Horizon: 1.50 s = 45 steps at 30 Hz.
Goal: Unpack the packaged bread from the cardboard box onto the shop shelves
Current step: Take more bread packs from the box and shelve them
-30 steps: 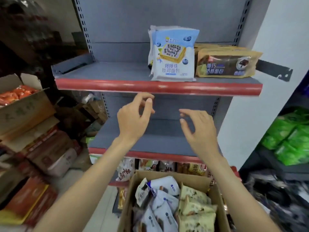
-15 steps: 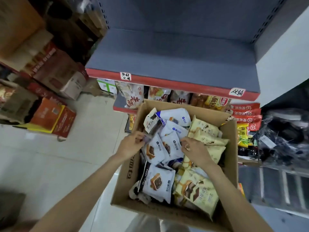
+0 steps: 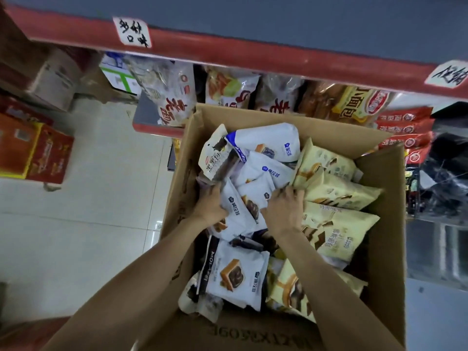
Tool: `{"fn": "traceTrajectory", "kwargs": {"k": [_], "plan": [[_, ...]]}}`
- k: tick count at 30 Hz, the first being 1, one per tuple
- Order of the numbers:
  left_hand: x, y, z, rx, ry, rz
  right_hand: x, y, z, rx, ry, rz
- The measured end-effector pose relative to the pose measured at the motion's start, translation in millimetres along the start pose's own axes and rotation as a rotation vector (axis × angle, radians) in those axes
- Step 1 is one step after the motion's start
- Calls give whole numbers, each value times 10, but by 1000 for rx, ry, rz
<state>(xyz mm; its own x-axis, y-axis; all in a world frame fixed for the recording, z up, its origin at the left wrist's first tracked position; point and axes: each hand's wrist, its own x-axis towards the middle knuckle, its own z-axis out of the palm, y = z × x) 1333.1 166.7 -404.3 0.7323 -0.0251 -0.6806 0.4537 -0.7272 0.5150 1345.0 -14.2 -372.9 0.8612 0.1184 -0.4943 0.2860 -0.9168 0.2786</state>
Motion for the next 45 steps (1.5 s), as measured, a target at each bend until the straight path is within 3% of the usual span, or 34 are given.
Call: {"fn": "traceTrajectory", "kwargs": {"k": [4, 9, 12, 15, 17, 19, 22, 26, 30, 36, 45], "plan": [[65, -17, 27, 48, -51, -21, 107, -11, -10, 40, -43, 83], [-30, 23, 9, 314, -119, 149, 117, 54, -16, 240, 37, 72], [-130, 2, 46, 387, -119, 235, 73, 13, -26, 360, 168, 15], [-320, -17, 6, 513, 37, 356, -72, 30, -170, 473, 471, -22], [-509, 26, -96, 355, 219, 371, -214, 154, -309, 659, 656, -62], [-758, 145, -269, -17, 354, 321, -385, 354, -499, 839, 740, -57], [-1138, 381, -517, -593, 442, 259, -654, 678, -774, 1025, 782, 30], [-1561, 527, -756, -916, 523, 203, -985, 1010, -1087, 1214, 732, 122], [-1973, 636, -976, -976, 628, 133, -1363, 1217, -1449, 1256, 724, 96], [-2657, 873, -1434, -810, 787, 277, -1808, 1341, -2091, 1049, 755, -83], [-3368, 1422, -2286, -370, 1092, 517, -2288, 1395, -3215, 717, 1120, -356]]}}
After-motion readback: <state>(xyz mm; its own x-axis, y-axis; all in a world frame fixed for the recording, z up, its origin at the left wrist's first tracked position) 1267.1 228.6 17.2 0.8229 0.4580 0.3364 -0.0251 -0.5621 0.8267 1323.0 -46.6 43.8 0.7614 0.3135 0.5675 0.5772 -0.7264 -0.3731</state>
